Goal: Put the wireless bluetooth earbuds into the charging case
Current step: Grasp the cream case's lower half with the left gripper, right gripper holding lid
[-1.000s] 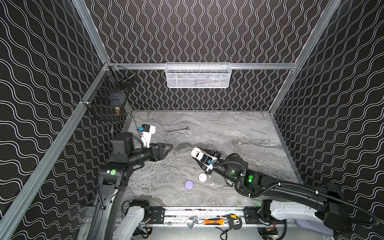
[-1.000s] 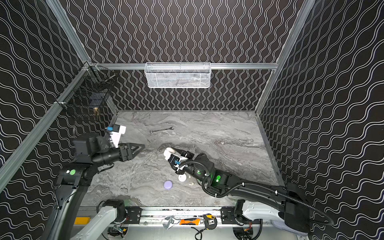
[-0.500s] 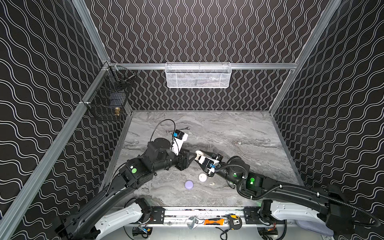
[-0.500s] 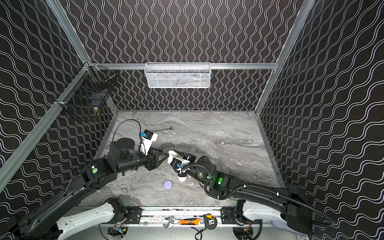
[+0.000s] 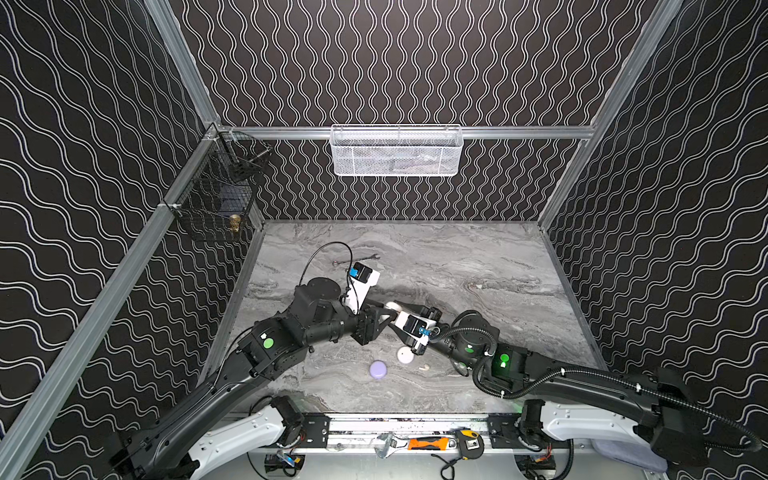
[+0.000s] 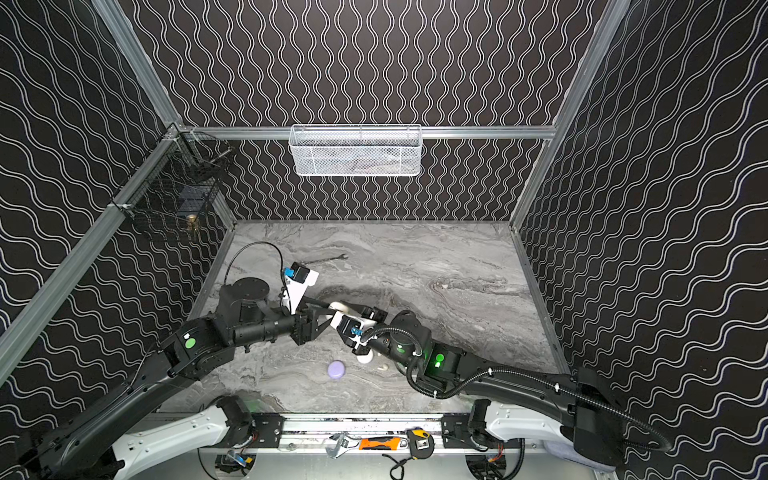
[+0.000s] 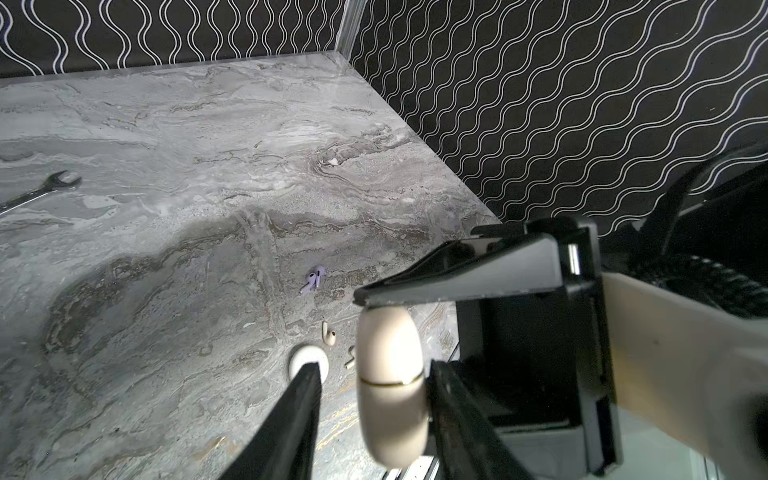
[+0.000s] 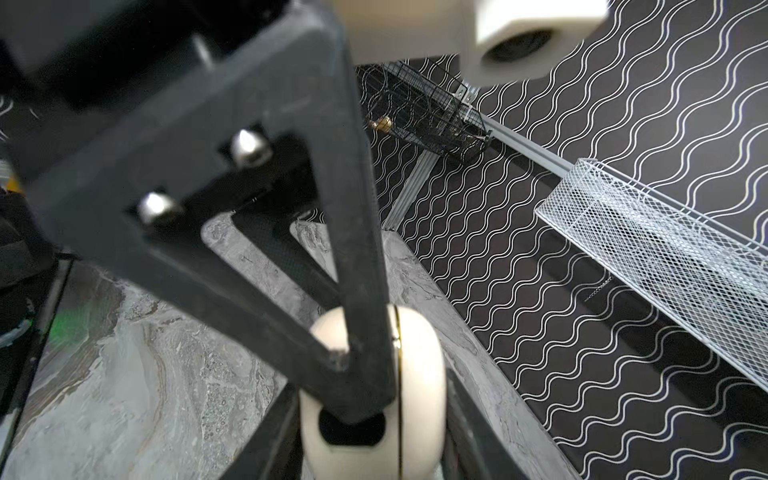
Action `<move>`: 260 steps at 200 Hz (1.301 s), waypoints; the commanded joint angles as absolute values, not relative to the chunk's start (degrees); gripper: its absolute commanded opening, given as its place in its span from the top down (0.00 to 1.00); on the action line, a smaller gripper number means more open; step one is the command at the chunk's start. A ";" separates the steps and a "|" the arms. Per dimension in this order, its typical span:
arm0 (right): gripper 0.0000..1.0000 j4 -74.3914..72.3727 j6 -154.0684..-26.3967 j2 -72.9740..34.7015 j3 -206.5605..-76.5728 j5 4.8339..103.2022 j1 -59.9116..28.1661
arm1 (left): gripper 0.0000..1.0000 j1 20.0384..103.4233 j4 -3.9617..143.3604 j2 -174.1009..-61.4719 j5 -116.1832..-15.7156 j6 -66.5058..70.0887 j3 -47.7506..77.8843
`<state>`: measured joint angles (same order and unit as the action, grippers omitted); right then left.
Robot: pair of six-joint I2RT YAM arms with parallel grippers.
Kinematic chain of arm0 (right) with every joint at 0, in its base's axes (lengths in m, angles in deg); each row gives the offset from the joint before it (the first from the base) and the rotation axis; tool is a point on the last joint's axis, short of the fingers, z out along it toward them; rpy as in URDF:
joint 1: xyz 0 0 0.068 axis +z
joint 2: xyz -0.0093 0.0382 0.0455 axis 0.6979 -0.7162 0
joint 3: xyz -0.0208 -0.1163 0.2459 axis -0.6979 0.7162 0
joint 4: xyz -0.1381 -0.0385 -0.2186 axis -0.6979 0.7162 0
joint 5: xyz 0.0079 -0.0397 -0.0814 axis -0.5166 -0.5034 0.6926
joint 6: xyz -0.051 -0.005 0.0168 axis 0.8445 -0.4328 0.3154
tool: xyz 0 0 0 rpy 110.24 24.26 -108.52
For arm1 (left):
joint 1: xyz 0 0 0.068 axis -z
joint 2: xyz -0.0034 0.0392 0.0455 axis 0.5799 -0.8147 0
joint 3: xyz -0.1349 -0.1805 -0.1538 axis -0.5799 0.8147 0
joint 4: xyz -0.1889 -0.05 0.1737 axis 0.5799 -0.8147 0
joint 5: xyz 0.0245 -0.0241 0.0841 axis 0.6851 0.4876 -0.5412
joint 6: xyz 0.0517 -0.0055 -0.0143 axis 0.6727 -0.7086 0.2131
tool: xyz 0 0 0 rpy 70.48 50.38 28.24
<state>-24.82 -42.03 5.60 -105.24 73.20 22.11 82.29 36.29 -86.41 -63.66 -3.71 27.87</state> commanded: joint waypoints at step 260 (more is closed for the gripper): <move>0.77 -26.96 -45.03 5.80 -106.76 76.12 22.47 | 0.64 82.55 40.46 -88.81 -60.37 -2.91 28.49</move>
<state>-24.41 -44.68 5.53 -106.14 76.41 22.38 82.60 40.07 -88.85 -61.21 -3.73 28.26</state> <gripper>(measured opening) 0.459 0.381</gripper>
